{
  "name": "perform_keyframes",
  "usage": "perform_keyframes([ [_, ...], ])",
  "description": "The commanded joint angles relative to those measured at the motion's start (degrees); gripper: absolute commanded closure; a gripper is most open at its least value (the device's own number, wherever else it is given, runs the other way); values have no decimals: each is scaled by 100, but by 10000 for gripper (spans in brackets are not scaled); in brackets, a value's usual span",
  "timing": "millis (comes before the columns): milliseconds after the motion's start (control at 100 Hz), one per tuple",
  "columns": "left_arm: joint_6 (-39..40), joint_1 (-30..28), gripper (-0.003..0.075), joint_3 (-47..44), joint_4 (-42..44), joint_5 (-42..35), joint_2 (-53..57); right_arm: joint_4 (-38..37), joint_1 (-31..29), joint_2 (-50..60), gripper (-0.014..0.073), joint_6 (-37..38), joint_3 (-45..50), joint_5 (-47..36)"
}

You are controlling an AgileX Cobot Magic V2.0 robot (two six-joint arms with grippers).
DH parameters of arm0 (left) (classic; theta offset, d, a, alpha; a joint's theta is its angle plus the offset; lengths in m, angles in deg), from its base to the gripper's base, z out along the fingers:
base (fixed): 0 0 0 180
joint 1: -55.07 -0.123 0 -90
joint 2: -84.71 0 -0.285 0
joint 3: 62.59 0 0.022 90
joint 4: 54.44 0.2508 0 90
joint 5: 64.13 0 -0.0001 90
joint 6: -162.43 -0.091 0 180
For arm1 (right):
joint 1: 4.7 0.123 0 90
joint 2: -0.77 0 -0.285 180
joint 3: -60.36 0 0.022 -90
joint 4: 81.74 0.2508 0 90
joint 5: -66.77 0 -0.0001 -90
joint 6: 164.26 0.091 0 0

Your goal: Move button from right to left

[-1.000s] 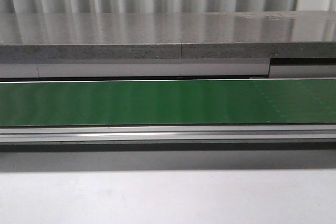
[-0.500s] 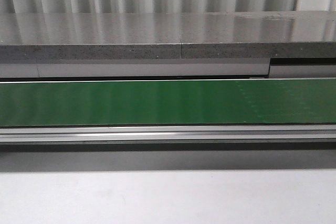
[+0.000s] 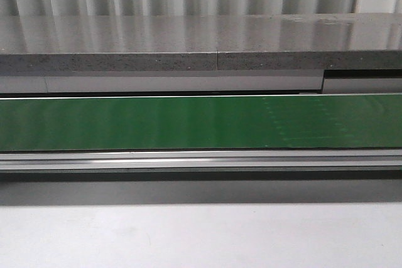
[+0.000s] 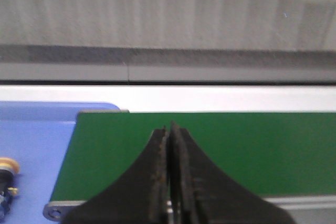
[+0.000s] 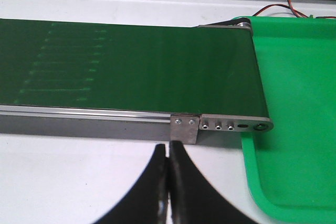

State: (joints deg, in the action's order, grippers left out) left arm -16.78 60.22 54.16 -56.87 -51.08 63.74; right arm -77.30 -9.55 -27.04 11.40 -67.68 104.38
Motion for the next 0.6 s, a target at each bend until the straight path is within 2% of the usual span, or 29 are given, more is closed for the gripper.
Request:
perform_keyframes([
  [0, 145, -148, 740, -205, 48, -922, 307, 20, 10, -41, 659, -46, -139, -422],
  [270, 153, -226, 740, -1527, 191, -910, 1482, 20, 10, -41, 659, -46, -139, -422],
  [330, 165, -226, 740, -1518, 191, -570, 1540, 20, 10, -41, 659, -46, -139, -422],
  [590, 165, -226, 740, -1532, 191, -645, 1541, 20, 10, -41, 659, -46, -139, -414],
])
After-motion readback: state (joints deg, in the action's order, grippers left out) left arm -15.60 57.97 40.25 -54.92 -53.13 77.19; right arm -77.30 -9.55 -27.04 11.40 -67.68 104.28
